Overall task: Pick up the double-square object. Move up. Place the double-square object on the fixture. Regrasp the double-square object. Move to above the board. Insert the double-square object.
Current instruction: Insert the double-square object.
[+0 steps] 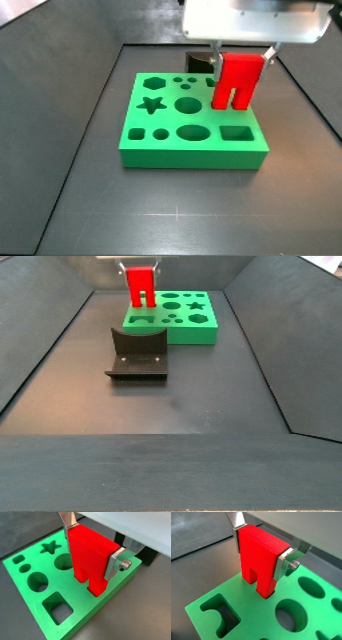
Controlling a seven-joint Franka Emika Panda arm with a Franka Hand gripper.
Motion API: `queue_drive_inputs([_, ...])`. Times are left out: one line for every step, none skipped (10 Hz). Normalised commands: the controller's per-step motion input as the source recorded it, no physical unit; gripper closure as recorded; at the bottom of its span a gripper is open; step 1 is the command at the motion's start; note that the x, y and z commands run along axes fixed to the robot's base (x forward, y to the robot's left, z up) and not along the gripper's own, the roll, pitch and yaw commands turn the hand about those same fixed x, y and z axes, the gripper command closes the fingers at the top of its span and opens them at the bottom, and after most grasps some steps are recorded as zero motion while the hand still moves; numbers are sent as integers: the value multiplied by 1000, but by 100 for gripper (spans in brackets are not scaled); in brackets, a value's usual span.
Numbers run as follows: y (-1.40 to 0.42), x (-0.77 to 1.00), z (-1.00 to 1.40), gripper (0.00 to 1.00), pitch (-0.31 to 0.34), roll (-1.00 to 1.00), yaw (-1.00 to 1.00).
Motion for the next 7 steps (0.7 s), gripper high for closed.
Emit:
queue_drive_inputs([151, 20, -800, 100, -80, 101, -249])
queue_drive_inputs([71, -134, -889, 100, -127, 107, -186])
queue_drive_inputs([89, -309, -911, 100, -143, 91, -83])
queue_drive_inputs([63, -363, -860, 100, -196, 84, -3])
queue_drive_inputs([37, 0, 0, 100, -44, 0, 6])
queue_drive_inputs([0, -54, -17, 100, 0, 14, 0])
queue_drive_inputs([0, 0, 0, 100, 0, 0, 0])
